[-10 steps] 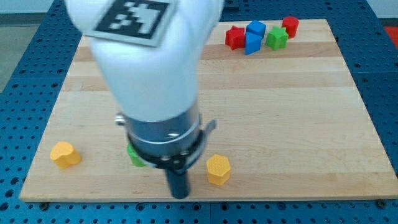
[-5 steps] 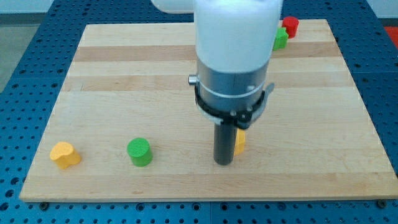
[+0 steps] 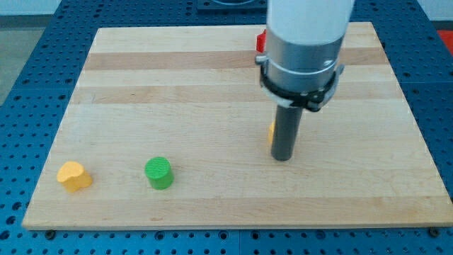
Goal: Place the yellow hexagon below the green star
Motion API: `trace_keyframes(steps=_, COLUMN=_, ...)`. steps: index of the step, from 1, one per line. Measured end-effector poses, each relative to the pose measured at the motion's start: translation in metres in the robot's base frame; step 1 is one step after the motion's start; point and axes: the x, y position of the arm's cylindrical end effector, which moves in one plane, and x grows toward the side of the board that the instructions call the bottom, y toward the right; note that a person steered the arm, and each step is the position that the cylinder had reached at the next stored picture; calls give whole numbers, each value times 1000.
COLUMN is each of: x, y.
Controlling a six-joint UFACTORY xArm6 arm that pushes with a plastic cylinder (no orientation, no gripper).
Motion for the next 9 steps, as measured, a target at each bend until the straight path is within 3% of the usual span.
trace_keyframes(steps=2, x=-50, y=3)
trace_keyframes(steps=3, x=-37, y=-11)
trace_keyframes(steps=4, x=-65, y=-27)
trace_keyframes(steps=6, x=-114, y=-5)
trace_keyframes(steps=8, x=-100, y=25)
trace_keyframes(steps=9, x=-121, y=55)
